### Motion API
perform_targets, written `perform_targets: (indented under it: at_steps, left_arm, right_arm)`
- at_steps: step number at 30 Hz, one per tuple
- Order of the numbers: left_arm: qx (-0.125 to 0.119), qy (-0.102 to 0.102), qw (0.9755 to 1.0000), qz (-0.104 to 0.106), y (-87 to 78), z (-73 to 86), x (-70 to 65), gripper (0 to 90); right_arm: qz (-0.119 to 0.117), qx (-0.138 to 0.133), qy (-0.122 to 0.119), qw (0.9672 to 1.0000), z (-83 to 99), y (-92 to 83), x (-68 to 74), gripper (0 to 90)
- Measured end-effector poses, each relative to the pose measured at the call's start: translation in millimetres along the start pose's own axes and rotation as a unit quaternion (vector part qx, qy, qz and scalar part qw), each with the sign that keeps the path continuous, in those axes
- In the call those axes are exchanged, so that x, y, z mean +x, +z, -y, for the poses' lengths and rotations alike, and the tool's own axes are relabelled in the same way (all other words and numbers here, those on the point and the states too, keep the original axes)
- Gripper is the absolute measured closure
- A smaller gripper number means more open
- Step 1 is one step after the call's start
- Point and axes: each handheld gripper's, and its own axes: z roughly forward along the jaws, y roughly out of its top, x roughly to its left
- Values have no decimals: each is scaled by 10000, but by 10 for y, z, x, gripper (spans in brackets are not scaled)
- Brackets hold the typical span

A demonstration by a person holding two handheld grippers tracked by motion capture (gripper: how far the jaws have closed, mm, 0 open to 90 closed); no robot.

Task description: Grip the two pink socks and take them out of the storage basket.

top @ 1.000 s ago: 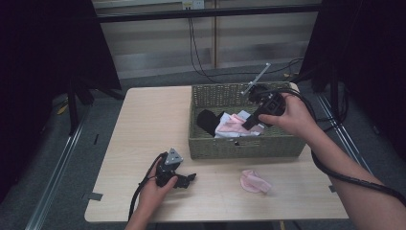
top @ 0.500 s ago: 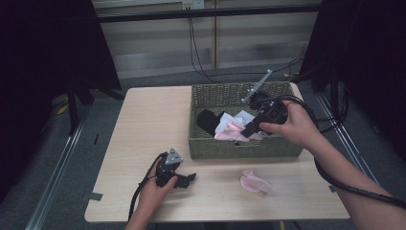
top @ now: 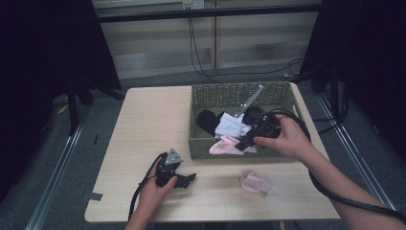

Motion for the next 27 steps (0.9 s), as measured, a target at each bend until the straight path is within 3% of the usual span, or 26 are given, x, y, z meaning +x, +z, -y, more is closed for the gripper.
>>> perform_targets:
  at_steps: [11,12,14,27]
  left_arm:
    - [1,0,10000,0,0,0,0,119]
    - [-1,-4,10000,0,0,1,-1,119]
    - [-2,-34,10000,2,-1,3,-4,119]
    - [37,2,10000,5,-8,5,0,119]
  right_arm:
    - [-93,6,55,9999,67,181,-26,784]
    - [-82,-20,33,10000,70,207,-19,699]
    - [-91,-4,-21,10000,75,233,-12,641]
    - [22,-19,14,10000,262,384,-18,516]
